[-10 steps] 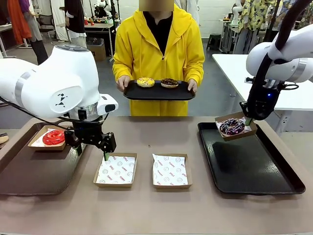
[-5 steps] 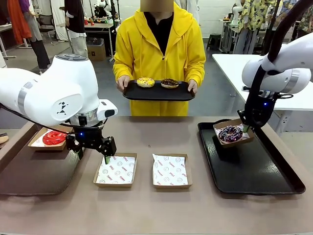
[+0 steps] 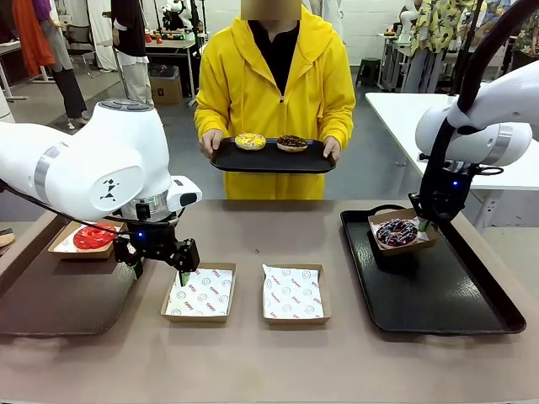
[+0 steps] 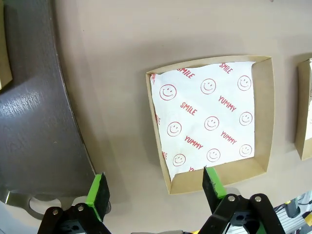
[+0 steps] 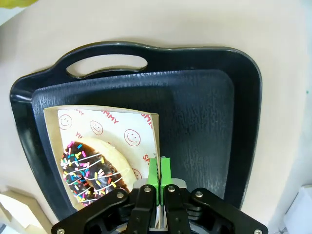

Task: Individually package the donuts and arrange them on the tray.
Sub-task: Place the picked Paper togo box on the Handle tray while simultaneously picking up another Paper togo box from the table with the other hand.

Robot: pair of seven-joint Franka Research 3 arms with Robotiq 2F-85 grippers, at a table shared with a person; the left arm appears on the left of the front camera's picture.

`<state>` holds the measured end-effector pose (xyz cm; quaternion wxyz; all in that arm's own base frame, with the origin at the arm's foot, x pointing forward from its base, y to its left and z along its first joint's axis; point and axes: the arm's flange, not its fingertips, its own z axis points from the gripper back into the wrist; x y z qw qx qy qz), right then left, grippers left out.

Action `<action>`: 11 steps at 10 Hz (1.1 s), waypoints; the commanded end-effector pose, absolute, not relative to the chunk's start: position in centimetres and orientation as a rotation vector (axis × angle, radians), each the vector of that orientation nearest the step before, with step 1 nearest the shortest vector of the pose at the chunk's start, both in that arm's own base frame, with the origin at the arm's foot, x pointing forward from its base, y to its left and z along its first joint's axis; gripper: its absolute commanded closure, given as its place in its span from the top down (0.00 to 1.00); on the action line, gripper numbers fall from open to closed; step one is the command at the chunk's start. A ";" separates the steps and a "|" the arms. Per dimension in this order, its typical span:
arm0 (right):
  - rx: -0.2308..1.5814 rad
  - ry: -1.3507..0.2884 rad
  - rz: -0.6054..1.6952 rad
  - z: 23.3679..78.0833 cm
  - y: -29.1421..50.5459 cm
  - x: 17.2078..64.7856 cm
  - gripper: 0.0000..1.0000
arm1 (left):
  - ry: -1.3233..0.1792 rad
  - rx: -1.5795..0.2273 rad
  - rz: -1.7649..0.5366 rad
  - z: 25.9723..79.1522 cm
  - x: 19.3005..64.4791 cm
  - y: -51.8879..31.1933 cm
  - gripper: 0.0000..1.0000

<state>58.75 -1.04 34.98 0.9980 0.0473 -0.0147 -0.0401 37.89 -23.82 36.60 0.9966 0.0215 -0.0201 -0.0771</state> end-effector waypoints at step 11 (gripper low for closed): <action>0.016 -0.030 -0.150 36.0 0.9 60.7 0.02 | -0.051 -0.040 -0.128 32.4 39.2 -21.8 1.00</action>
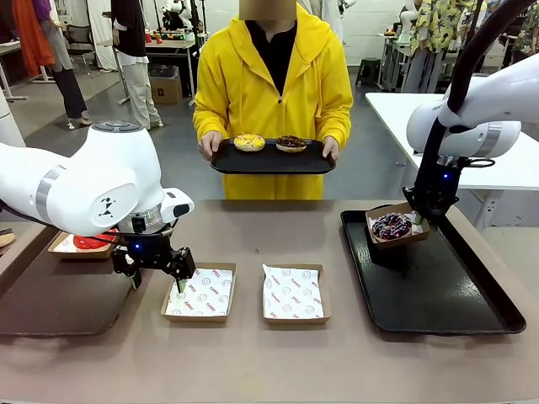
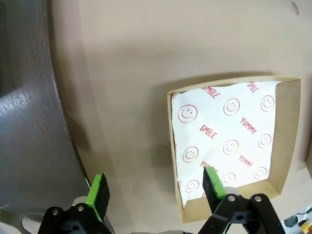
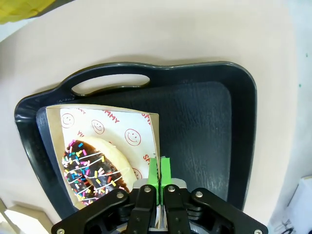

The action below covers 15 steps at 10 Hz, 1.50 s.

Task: Individually package the donuts and arrange them on the tray.
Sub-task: Place the picked Paper togo box on the Handle tray while simultaneously picking up another Paper togo box from the table with the other hand.

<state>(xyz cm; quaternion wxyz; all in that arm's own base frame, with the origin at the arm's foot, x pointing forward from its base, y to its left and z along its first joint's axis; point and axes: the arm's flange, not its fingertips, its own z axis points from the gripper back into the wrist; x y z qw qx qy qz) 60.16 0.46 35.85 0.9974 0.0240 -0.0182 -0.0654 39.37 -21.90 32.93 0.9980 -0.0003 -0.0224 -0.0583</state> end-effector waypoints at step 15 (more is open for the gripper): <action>0.054 -0.034 -0.156 36.8 0.2 59.8 1.00 | -0.013 -0.091 -0.128 32.2 39.7 -22.1 0.00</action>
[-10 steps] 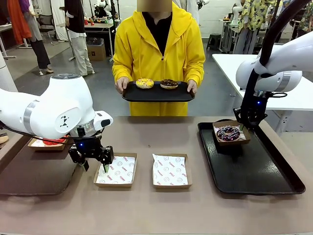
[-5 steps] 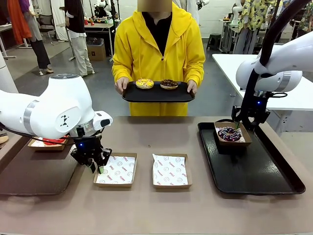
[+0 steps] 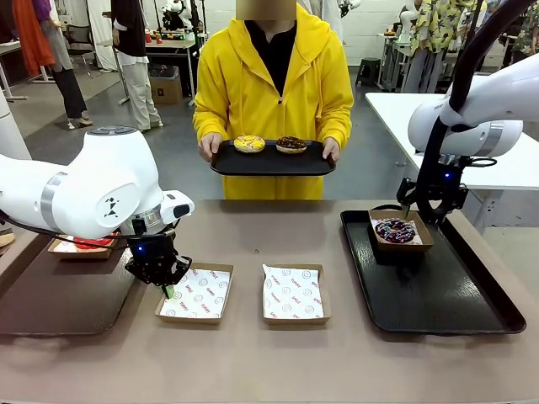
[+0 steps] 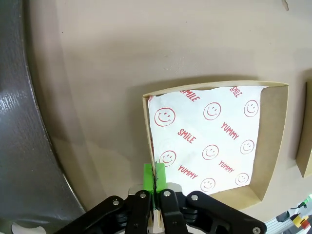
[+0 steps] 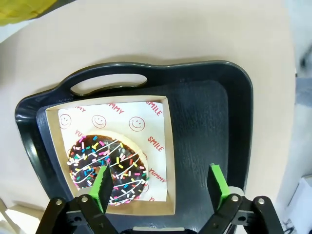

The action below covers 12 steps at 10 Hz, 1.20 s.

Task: Individually package the donuts and arrange them on the tray.
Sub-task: Place the picked Paper togo box on the Handle tray while simultaneously picking up another Paper togo box from the table with the other hand.

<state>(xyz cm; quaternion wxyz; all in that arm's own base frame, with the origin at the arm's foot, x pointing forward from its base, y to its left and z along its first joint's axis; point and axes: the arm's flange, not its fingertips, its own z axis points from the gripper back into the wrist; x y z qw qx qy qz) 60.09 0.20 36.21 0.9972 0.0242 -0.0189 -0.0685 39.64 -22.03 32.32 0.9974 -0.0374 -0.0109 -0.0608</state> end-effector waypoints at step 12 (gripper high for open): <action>0.410 -0.169 -0.105 44.3 -4.1 54.7 1.00 | -0.069 -0.115 -0.090 39.5 41.4 -22.5 0.01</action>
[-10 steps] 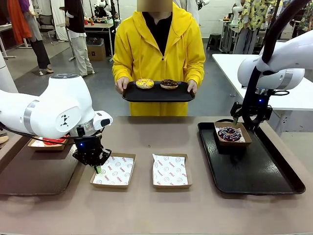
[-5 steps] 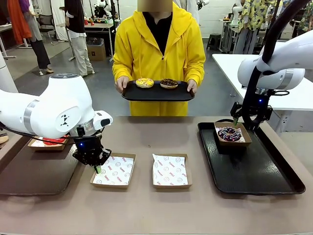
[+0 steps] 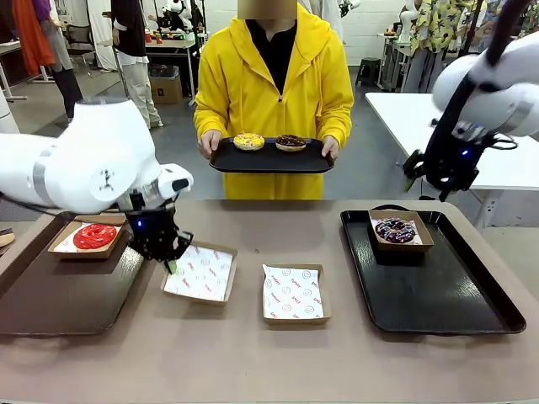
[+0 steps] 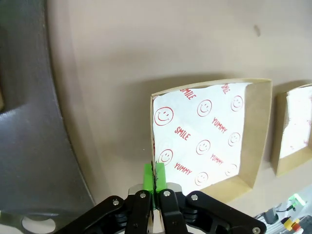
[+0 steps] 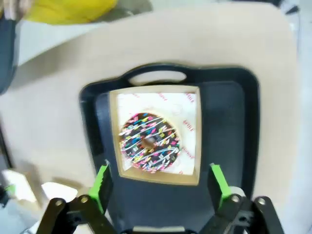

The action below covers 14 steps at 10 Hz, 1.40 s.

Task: Individually package the donuts and arrange them on the tray.
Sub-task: Place the picked Paper togo box on the Handle tray while simultaneously picking up another Paper togo box from the table with the other hand.

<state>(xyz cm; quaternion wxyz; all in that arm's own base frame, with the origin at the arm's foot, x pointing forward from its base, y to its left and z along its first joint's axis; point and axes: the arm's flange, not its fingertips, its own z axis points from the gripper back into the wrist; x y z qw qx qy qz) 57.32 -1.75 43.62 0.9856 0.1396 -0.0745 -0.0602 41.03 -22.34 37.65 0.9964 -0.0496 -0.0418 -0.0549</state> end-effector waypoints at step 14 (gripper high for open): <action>1.182 -0.290 -0.150 43.8 -20.4 38.2 1.00 | -0.102 -0.020 0.055 48.5 51.6 -24.7 0.01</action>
